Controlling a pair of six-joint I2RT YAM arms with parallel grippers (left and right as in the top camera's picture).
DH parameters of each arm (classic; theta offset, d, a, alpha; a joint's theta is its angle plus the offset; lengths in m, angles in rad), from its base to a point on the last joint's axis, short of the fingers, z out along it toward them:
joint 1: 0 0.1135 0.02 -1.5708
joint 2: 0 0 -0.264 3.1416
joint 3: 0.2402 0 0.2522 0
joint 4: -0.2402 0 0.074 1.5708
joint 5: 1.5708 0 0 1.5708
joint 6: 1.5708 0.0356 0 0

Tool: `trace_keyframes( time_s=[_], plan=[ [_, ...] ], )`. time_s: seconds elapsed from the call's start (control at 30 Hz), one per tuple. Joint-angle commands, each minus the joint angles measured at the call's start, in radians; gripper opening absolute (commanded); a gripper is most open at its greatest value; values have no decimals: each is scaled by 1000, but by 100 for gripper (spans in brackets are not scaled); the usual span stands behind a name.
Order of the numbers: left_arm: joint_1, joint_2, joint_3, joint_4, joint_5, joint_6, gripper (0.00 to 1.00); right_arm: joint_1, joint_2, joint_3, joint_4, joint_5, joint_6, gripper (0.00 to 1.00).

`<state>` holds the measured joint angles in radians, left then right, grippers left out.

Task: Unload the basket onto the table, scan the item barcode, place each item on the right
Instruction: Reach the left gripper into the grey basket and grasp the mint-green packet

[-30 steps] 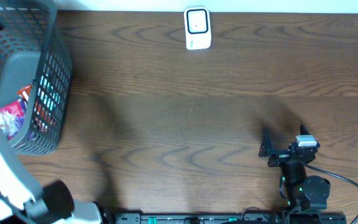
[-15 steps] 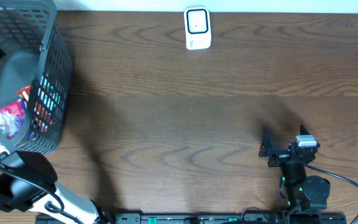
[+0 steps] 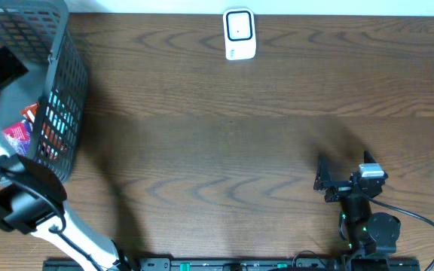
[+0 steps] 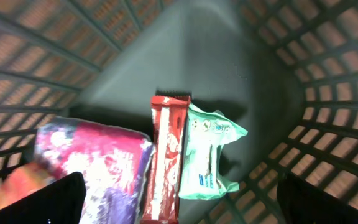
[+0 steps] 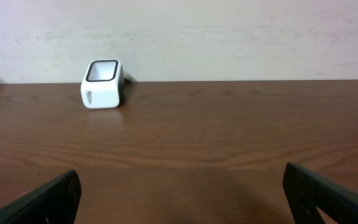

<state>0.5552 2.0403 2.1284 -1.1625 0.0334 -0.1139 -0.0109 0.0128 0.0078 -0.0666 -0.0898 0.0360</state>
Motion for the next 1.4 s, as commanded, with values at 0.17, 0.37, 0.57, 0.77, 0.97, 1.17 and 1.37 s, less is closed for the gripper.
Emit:
trace_keyframes(
  time_s=[0.17,0.37,0.57,0.77,0.97,1.17,1.37],
  plan=[
    [-49,97,17,16,-67,-205,98,-8,-3,-2,-3,-2,-15,99],
    [-77,153,16,27,-68,-214,98,-8,-3,-2,-3,-2,-15,99],
    [-97,233,16,4,-68,-214,98,-8,-3,-2,-3,-2,-15,99],
    [-103,301,11,-14,-71,-214,99,-8,-3,-2,-3,-2,-15,99],
    [-106,341,2,-14,-71,-214,93,-8,-3,-2,-3,-2,-15,99],
    [-124,361,-33,-6,-72,-214,83,-8,-3,-2,-3,-2,-15,99],
    [-127,362,-47,-13,-72,-214,52,-8,-3,-2,-3,-2,-15,99]
  ],
)
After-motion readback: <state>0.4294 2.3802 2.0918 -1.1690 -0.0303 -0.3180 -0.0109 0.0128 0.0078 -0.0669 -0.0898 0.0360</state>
